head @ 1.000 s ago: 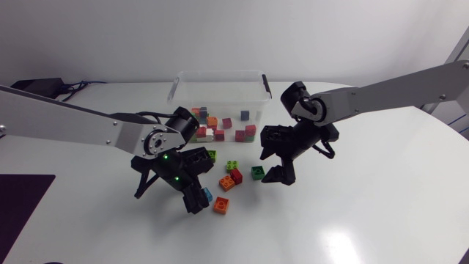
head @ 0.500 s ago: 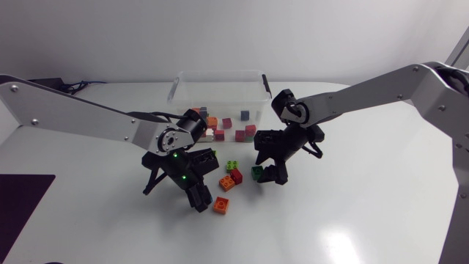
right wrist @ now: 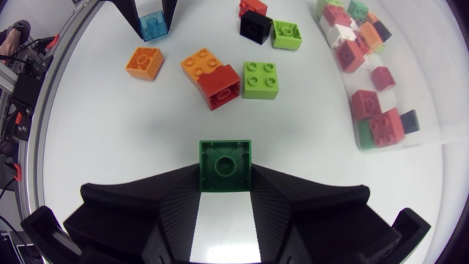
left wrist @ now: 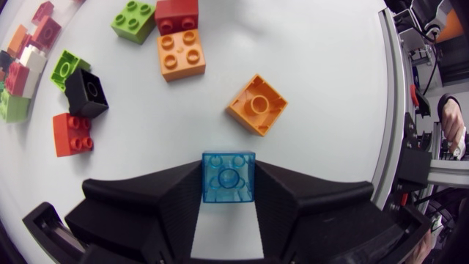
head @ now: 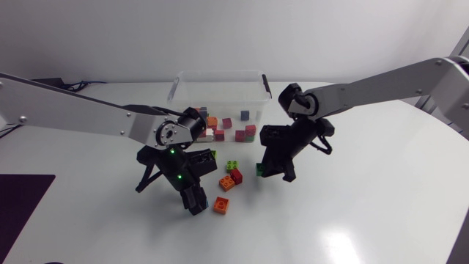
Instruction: Place the duplo bricks in the container
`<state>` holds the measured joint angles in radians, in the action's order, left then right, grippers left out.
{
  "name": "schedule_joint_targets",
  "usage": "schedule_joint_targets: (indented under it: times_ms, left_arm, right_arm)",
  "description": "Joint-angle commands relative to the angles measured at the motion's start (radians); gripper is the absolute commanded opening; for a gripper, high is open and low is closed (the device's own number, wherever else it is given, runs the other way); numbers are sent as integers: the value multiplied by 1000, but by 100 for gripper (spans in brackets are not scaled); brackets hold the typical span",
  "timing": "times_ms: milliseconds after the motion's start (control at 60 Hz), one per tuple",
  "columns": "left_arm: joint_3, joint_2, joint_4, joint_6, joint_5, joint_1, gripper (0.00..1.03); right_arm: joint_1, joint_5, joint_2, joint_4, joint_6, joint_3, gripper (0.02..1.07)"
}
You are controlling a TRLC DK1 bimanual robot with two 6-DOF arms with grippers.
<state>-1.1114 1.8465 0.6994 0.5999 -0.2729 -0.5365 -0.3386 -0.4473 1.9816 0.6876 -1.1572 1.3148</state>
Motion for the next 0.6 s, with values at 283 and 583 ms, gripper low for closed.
schedule_joint_targets:
  times_ms: [283,583]
  left_arm:
    - [-229,-217,52,-9,-126,148,32]
    - [-398,-113,-144,-147,-203,260,34]
  right_arm:
    - [26,-82,-208,63,166,185,23]
    - [29,-56,-132,-126,439,356,23]
